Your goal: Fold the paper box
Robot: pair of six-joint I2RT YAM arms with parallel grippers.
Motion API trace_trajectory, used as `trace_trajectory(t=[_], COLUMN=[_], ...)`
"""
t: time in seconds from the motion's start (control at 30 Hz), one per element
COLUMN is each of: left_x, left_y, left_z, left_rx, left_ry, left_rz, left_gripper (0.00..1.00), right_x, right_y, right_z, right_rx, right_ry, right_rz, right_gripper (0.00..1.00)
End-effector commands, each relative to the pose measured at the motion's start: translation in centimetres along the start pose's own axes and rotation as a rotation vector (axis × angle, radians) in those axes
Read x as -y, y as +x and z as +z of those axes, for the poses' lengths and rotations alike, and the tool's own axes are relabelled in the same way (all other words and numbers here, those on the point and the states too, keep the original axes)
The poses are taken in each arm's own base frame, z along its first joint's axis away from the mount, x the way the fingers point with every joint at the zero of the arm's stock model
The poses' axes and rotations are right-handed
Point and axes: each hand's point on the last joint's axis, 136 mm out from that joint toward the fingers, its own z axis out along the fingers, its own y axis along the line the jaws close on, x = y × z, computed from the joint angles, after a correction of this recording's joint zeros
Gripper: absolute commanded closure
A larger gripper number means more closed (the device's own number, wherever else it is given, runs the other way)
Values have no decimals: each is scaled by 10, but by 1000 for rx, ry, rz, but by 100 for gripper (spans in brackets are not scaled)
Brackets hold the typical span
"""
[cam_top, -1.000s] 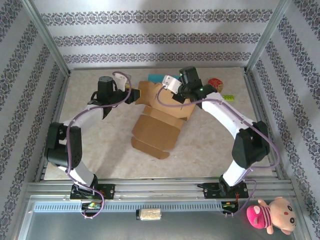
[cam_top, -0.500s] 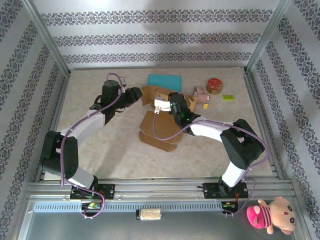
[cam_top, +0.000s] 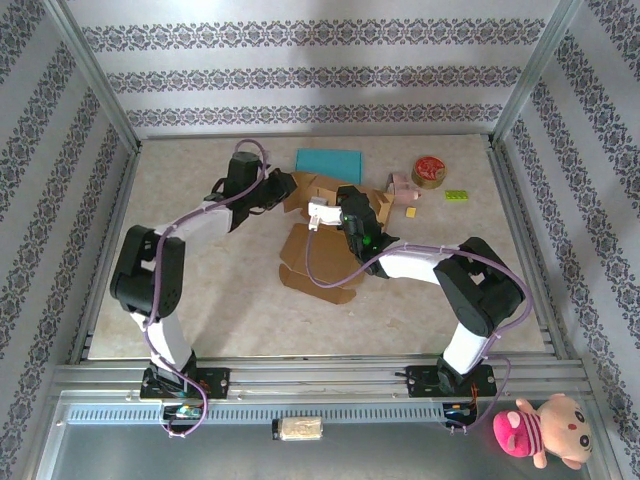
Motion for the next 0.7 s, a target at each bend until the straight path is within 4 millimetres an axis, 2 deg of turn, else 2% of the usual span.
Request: trace_trajectory(t=[0.0,0.2,0.33,0.4,0.5,0.67], left_x=[34,55,56,51,36,-10], left_y=[5,29,36,35,28,39], left_z=[17,48,54,47,29,5], left_rx=[-29,-78,-88,-64,-3,7], left_ry=[123,174,198,176,90,-119], left_rz=[33,62,47,70,165,375], left_gripper=[93,93,93,89,77,72], right_x=[-2,-3,-3,-4,-4,-4], right_y=[-5,-4,-3,-2,2,6], right_z=[-2,0,-2,-2,-2,-2], right_rx=[8,5,5,2,-3,-5], right_ry=[6,5,4,1,1,-1], right_rz=[14,28,47,50,67,80], right_gripper=[96,95,95,95,95,95])
